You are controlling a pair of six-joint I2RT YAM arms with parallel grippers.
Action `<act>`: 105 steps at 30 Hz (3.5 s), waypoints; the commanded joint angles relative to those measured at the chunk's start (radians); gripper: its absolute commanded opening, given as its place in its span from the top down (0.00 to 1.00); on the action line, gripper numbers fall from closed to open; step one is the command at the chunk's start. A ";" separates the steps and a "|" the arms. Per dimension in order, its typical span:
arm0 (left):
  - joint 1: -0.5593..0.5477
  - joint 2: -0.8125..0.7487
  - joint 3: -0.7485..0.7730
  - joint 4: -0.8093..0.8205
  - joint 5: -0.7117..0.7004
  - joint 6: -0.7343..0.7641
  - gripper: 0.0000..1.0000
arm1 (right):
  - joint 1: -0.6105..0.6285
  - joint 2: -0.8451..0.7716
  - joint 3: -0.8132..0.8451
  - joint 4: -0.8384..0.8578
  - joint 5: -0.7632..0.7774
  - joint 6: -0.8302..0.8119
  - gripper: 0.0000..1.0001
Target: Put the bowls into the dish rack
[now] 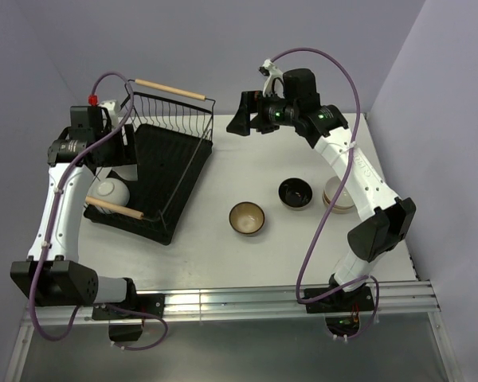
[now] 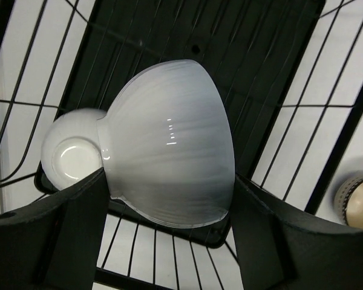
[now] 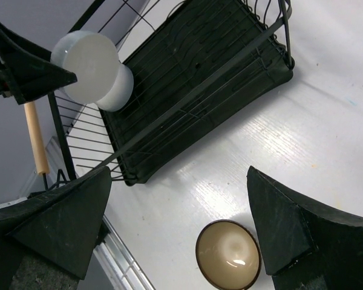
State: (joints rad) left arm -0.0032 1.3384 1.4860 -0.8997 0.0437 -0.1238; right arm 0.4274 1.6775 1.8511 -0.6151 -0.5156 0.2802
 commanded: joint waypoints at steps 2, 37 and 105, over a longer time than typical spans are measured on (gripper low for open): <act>0.000 0.024 0.066 -0.054 -0.022 0.041 1.00 | -0.007 -0.022 -0.004 0.026 0.008 -0.001 0.00; -0.307 0.231 -0.050 -0.239 -0.479 -0.074 0.99 | -0.022 -0.012 -0.016 0.003 0.008 -0.012 0.00; 0.066 0.050 0.160 0.249 0.493 -0.051 0.00 | -0.313 -0.163 -0.084 -0.285 -0.037 -0.245 0.00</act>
State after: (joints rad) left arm 0.0708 1.4918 1.6829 -0.8413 0.2848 -0.1532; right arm 0.1944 1.6089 1.7721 -0.8051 -0.5175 0.1162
